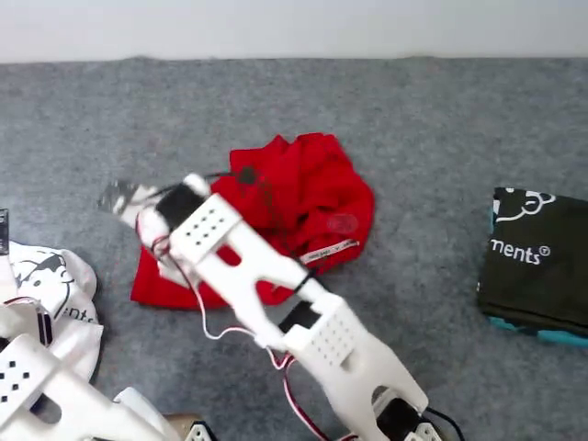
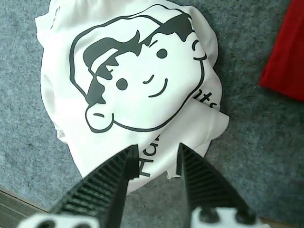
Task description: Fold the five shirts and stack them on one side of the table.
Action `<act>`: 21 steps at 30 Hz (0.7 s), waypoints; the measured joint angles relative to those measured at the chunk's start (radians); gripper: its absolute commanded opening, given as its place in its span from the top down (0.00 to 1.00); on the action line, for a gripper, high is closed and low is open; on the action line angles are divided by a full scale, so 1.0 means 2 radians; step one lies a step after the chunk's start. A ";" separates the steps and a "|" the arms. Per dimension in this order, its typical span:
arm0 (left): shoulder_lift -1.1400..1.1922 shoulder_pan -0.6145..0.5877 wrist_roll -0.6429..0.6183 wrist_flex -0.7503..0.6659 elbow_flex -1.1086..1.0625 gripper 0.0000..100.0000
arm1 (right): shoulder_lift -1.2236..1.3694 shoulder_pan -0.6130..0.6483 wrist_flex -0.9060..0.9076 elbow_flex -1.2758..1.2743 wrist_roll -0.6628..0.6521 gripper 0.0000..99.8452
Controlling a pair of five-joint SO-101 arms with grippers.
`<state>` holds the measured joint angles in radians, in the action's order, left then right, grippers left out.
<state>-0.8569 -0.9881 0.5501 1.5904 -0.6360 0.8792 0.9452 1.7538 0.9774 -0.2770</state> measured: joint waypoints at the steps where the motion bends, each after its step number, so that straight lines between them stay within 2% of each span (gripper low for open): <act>1: 0.000 0.000 0.000 0.000 0.000 0.86 | 0.010 0.005 0.000 0.000 0.000 0.69; 9: 0.000 0.000 0.000 0.000 0.000 0.86 | 0.068 0.015 0.000 0.000 0.000 0.70; 17: 0.000 0.000 0.000 0.000 0.000 0.86 | 0.094 0.008 0.000 0.007 0.000 0.99; 21: 0.000 0.000 0.000 0.000 0.000 0.86 | 0.097 -0.009 0.000 0.007 -0.025 0.99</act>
<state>-0.8569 -0.9881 0.5501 1.5904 -0.6360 1.0725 0.9268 1.7538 0.9912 -0.3276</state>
